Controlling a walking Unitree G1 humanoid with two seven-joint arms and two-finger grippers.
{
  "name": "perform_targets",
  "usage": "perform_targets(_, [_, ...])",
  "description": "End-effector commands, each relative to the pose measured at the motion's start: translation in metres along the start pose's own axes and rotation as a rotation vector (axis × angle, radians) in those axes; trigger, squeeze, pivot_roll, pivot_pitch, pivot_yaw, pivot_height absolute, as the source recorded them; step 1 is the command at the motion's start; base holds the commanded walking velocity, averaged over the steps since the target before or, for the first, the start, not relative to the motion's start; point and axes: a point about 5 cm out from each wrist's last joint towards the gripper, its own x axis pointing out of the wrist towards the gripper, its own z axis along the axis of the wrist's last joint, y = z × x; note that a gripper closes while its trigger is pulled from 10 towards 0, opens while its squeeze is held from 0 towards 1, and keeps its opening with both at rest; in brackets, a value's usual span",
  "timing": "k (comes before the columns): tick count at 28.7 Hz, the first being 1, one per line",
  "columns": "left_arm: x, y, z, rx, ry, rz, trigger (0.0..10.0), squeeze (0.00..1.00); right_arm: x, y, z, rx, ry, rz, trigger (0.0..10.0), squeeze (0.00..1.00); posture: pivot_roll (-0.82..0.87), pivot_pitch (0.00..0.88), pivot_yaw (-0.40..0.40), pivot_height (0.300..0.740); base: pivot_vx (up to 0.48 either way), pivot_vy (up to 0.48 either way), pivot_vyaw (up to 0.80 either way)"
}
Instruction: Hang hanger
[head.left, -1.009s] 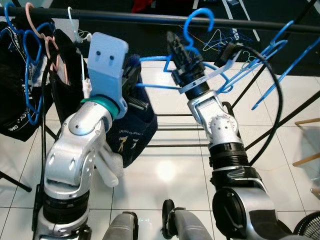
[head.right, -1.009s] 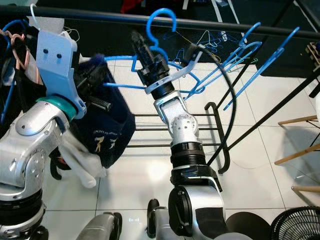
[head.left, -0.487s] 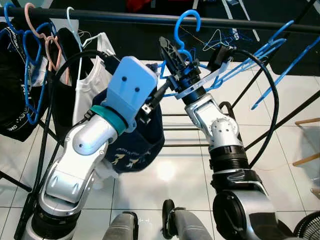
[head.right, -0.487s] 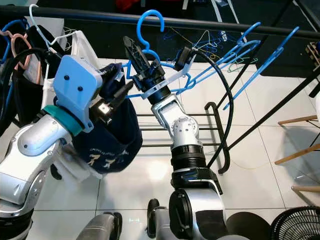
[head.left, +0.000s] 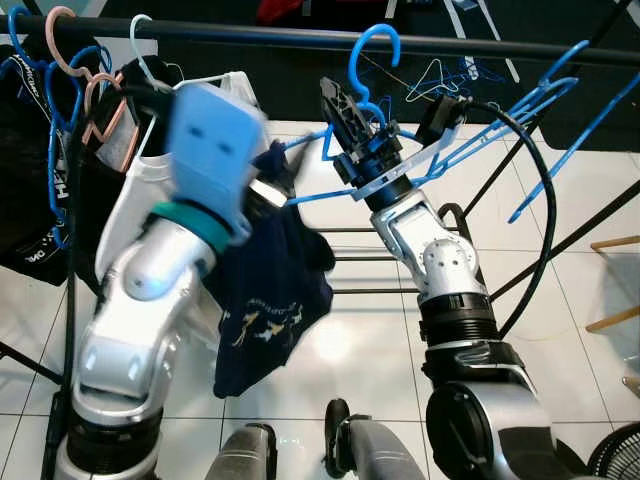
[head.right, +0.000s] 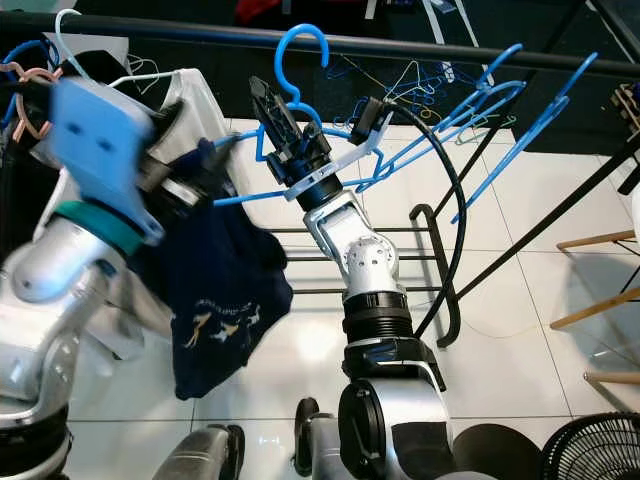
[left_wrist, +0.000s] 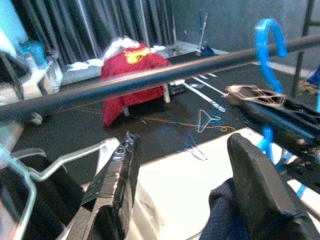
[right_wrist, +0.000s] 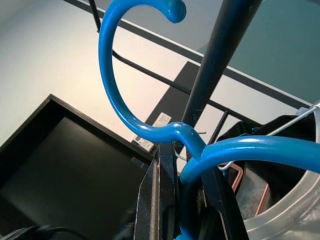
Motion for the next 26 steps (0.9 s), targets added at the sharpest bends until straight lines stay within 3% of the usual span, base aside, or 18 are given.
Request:
perform_targets(1, [-0.005,0.004,-0.013,-0.085,0.081,-0.043,10.0,0.00,0.002,0.004,-0.028,0.129,-0.053,0.037,10.0,0.00,0.12,0.156,0.045,0.740,0.000,0.000,0.00])
perform_targets(2, [-0.011,0.001,-0.019,-0.135,0.124,-0.122,10.0,0.00,0.000,0.004,-0.026,0.122,-0.058,0.035,10.0,0.00,0.13,0.162,0.048,0.740,0.000,0.000,0.00])
perform_targets(4, [-0.014,0.000,-0.022,-0.130,0.139,-0.159,10.0,0.00,-0.002,0.004,-0.024,0.117,-0.063,0.034,10.0,0.00,0.12,0.165,0.049,0.740,0.000,0.000,0.00])
perform_targets(14, [-0.010,0.014,-0.015,-0.135,0.087,-0.131,10.0,0.00,-0.004,0.006,-0.020,0.094,-0.067,0.039,10.0,0.00,0.12,0.168,0.056,0.740,0.000,0.000,0.00])
perform_targets(18, [-0.019,0.019,0.003,-0.160,0.039,-0.310,10.0,0.00,-0.008,0.003,-0.020,0.068,-0.044,0.021,10.0,0.00,0.13,0.173,0.057,0.740,0.000,0.000,0.00])
perform_targets(22, [-0.024,0.017,0.011,-0.220,0.020,-0.397,10.0,0.00,-0.009,0.002,-0.022,0.061,-0.036,0.014,10.0,0.00,0.13,0.174,0.058,0.740,0.000,0.000,0.00])
perform_targets(23, [-0.028,0.015,0.013,-0.192,0.028,-0.459,10.0,0.00,-0.009,0.001,-0.023,0.059,-0.033,0.012,10.0,0.00,0.13,0.174,0.058,0.740,0.000,0.000,0.00])
perform_targets(26, [-0.032,0.013,0.014,-0.167,0.036,-0.503,10.0,0.00,-0.009,0.001,-0.024,0.058,-0.031,0.010,10.0,0.00,0.13,0.174,0.058,0.740,0.000,0.000,0.00])
